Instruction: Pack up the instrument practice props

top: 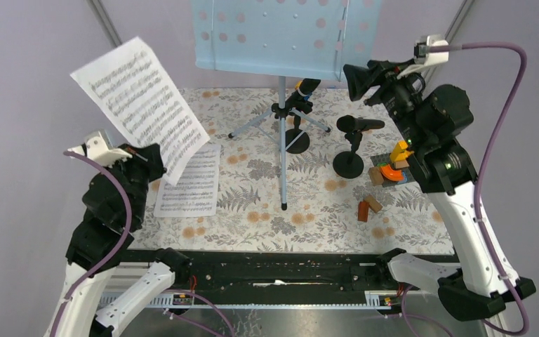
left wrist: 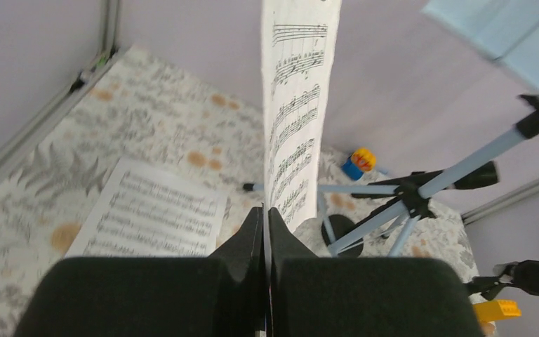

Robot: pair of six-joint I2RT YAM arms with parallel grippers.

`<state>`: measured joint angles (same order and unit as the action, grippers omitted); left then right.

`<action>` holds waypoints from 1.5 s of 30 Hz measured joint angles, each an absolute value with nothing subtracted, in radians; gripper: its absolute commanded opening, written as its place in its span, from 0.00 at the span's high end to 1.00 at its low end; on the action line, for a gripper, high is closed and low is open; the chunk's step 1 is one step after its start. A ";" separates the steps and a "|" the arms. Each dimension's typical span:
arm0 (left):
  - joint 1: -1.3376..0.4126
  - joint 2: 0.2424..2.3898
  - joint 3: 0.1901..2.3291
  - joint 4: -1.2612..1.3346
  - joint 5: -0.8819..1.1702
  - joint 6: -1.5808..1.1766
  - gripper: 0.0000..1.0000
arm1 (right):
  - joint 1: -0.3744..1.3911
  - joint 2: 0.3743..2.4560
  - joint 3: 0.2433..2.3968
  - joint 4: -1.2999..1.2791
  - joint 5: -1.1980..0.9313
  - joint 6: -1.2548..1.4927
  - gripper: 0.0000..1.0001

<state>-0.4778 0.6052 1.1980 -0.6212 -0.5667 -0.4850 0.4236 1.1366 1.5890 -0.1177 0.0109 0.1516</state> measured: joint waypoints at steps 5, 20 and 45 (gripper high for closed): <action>-0.477 0.554 1.047 -0.648 -0.603 -0.599 1.00 | 0.424 1.012 1.475 -0.126 0.016 0.174 0.28; -0.362 1.018 1.083 -0.673 -0.414 -0.481 1.00 | 0.424 0.765 1.204 -0.404 0.011 0.232 0.21; 0.067 1.502 1.166 -0.752 0.133 -0.142 1.00 | 0.424 0.803 1.098 -0.493 -0.142 0.315 0.13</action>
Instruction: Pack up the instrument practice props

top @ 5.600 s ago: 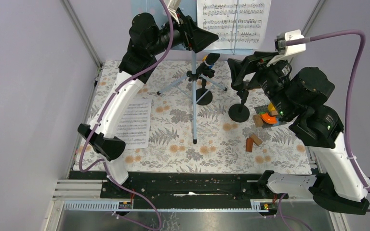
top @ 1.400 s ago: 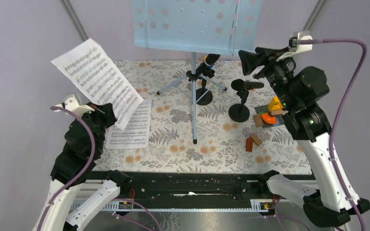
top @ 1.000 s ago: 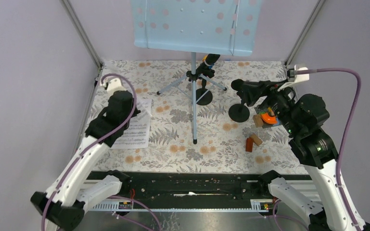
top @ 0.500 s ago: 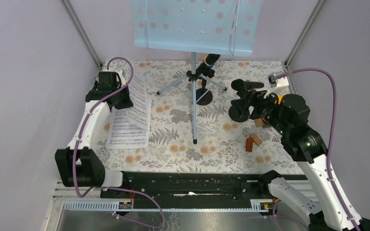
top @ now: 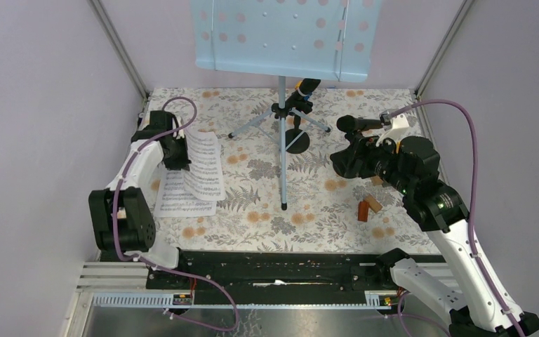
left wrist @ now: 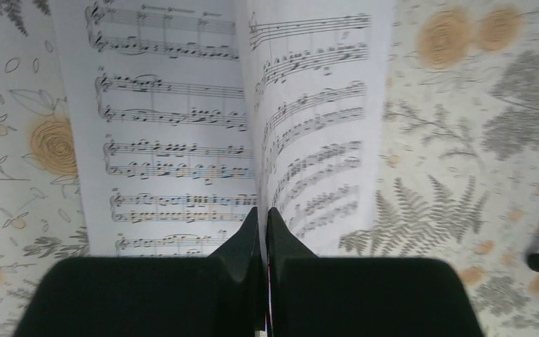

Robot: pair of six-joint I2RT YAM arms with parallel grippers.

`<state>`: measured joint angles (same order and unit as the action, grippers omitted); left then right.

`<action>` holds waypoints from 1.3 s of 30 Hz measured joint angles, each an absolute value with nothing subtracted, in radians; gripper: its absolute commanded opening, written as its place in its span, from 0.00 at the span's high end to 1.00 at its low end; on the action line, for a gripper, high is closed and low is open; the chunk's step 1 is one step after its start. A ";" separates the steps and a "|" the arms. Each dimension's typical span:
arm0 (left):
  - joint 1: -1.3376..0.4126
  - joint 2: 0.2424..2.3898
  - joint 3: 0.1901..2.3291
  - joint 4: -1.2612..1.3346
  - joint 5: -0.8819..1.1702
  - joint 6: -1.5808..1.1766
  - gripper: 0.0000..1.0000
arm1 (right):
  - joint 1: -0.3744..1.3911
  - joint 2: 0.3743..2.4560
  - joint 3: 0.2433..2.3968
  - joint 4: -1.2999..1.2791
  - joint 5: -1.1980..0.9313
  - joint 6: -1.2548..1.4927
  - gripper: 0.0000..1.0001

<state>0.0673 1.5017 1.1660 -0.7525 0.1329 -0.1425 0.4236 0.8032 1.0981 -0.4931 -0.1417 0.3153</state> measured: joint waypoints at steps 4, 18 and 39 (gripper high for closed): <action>0.067 1.583 1.172 -0.772 0.055 -0.119 1.00 | 0.424 0.804 1.095 -0.493 -0.152 0.315 0.13; 0.067 1.721 1.222 -0.822 -0.197 -0.086 0.22 | 0.424 0.812 1.062 -0.497 -0.161 0.314 0.10; 0.006 1.027 1.067 -0.583 -0.103 -0.184 0.01 | 0.424 0.738 0.969 -0.516 -0.140 0.311 0.05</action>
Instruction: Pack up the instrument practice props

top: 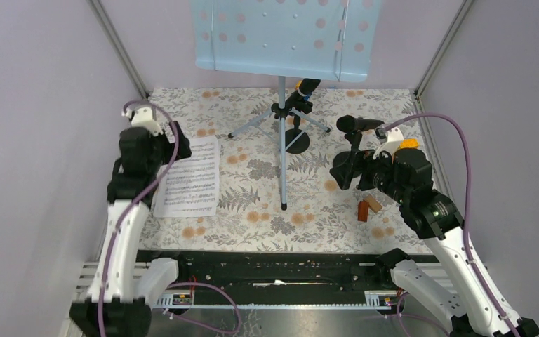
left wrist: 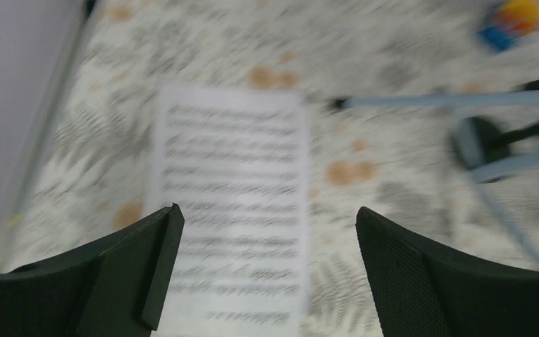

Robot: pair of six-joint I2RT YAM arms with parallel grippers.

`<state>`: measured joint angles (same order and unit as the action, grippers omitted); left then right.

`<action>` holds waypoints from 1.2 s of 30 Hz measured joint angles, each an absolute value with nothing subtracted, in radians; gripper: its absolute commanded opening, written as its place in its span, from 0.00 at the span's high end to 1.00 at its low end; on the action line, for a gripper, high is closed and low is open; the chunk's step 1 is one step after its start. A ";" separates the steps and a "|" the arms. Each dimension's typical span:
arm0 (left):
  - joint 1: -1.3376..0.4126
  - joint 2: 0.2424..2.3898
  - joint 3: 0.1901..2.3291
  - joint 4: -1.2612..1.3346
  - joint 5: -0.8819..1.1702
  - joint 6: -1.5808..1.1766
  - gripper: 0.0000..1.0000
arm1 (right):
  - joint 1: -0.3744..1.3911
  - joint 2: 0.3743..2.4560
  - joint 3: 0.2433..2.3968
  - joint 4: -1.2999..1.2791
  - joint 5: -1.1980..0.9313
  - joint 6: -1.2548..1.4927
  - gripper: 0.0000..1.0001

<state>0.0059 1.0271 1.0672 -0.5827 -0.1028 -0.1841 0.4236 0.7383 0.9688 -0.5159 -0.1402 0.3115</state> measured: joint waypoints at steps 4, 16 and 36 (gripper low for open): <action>0.004 0.768 0.839 -0.301 0.159 -0.316 0.01 | 0.424 0.722 0.968 -0.535 -0.130 0.316 0.04; -0.289 0.872 0.662 0.085 0.308 -0.521 0.01 | 0.424 0.622 0.743 -0.487 -0.144 0.482 0.11; -0.493 1.108 0.915 0.147 0.077 -0.319 0.01 | 0.662 0.919 0.500 0.023 -0.197 0.579 0.13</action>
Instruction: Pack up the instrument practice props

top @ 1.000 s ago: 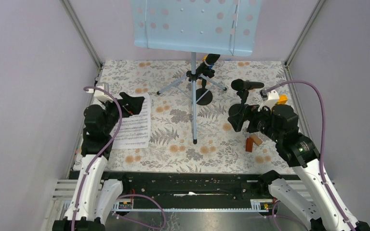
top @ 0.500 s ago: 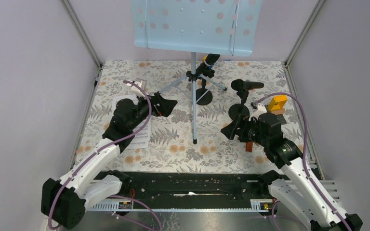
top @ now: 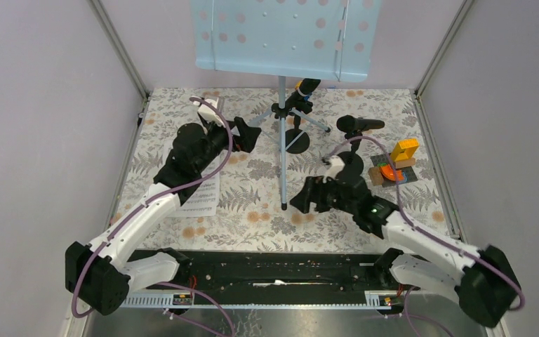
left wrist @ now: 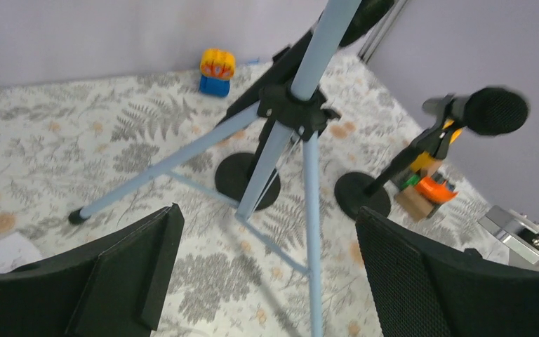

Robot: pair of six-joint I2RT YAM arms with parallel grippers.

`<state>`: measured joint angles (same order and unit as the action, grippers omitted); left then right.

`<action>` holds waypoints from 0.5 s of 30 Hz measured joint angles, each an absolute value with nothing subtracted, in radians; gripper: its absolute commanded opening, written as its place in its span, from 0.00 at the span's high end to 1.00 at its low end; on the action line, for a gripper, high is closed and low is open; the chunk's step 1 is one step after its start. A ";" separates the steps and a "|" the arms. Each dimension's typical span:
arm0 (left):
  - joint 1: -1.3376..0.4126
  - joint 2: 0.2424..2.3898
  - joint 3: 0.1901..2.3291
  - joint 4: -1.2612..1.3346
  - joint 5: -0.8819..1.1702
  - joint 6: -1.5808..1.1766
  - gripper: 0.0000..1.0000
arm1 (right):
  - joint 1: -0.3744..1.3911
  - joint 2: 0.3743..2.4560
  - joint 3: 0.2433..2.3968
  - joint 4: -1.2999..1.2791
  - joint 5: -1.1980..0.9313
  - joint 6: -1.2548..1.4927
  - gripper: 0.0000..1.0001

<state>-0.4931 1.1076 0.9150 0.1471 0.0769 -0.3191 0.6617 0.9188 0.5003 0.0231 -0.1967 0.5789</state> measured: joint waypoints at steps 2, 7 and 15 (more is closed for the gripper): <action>-0.493 1.110 0.918 0.104 0.075 -0.295 0.01 | 0.734 1.025 0.535 0.076 -0.168 0.552 0.13; -0.493 1.113 0.918 0.017 0.044 -0.248 0.01 | 0.776 1.229 0.574 0.252 -0.050 0.503 0.12; -0.493 1.148 0.970 -0.115 -0.047 -0.210 0.01 | 0.777 1.478 0.613 0.483 0.083 0.421 0.23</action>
<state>-0.4931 1.1477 0.9695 -0.1154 -0.0467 -0.2104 0.7769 1.4776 0.6128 0.4831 0.0834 0.4206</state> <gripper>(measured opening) 0.988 0.842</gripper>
